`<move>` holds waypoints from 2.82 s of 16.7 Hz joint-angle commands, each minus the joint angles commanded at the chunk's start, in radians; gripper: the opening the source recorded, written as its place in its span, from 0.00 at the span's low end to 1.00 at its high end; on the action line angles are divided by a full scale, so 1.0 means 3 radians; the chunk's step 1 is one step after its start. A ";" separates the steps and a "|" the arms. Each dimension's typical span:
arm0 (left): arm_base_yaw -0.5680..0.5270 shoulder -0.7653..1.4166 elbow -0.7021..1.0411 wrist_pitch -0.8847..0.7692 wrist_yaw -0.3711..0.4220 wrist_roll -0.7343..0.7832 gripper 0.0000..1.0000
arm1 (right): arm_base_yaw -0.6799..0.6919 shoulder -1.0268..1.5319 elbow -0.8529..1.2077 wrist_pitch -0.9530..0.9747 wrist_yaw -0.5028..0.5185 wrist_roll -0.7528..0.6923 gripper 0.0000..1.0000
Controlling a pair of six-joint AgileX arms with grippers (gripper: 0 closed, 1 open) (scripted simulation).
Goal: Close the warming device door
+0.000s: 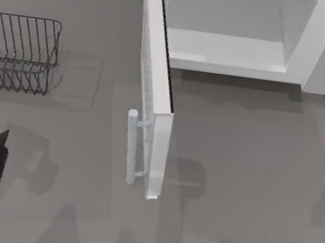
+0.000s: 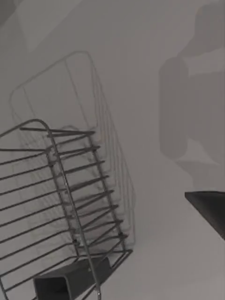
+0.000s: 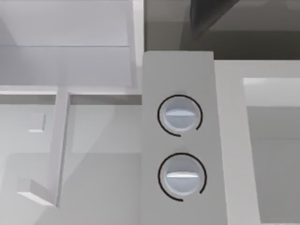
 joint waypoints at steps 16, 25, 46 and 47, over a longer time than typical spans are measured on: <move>-0.0845 0.3856 0.4486 -0.3288 0.0951 0.2014 1.00 | 0.0000 0.0000 0.0000 0.0000 0.0000 0.0000 1.00; -0.0993 0.4269 0.5367 -0.3505 0.1163 0.2414 1.00 | 0.0000 0.0000 0.0000 0.0000 0.0000 0.0000 1.00; -0.1304 0.4231 0.4349 -0.2389 0.1067 0.2090 0.70 | 0.0000 0.0000 0.0000 0.0000 0.0000 0.0000 1.00; -0.1304 0.4231 0.4349 -0.2389 0.1067 0.2090 0.62 | 0.0000 0.0000 0.0000 0.0000 0.0000 0.0000 1.00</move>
